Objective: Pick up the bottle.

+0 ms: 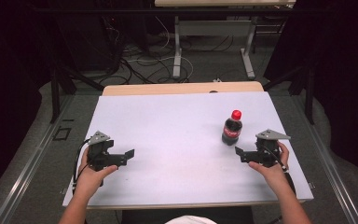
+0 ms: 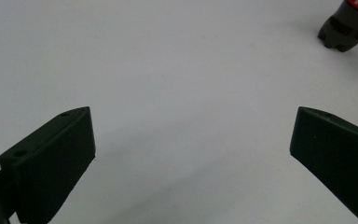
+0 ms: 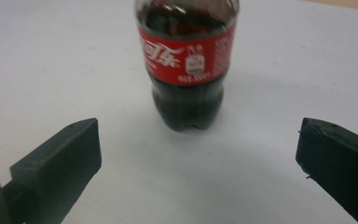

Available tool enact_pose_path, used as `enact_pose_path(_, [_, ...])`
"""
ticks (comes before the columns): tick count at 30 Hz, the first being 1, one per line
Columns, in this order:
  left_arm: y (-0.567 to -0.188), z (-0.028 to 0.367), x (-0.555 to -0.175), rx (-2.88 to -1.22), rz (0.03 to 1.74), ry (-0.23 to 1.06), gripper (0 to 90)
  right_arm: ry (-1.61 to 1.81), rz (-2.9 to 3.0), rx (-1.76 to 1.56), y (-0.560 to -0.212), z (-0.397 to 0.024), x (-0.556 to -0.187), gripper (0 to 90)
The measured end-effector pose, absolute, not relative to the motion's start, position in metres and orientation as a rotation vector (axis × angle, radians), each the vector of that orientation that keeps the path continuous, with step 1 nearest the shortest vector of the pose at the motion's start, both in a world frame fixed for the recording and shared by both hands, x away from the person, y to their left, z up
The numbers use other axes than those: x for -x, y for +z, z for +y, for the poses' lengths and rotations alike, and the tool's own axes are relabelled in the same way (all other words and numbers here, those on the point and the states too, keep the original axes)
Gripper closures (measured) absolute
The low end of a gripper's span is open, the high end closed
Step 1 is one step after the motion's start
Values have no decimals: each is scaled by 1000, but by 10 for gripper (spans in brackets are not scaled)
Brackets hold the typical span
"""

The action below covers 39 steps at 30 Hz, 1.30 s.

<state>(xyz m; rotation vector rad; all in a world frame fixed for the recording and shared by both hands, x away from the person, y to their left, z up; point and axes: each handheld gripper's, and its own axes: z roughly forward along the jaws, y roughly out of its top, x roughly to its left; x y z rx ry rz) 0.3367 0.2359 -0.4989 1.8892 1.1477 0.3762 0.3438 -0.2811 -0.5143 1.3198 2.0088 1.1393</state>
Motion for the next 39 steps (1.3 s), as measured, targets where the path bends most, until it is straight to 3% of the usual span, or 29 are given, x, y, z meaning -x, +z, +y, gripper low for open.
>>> enact_pose_path(16, [-489,221,-330,-1868,1095,398,3,1170,1991,-1268,-504,-262,-371,30])
enact_pose_path(21, [-492,219,-331,-1892,1084,400,3,1151,1997,-1262,-507,-251,-385,140])
enact_pose_path(39, [-498,219,-333,-1901,1100,387,3,1168,1989,-1280,-519,-251,-405,261])
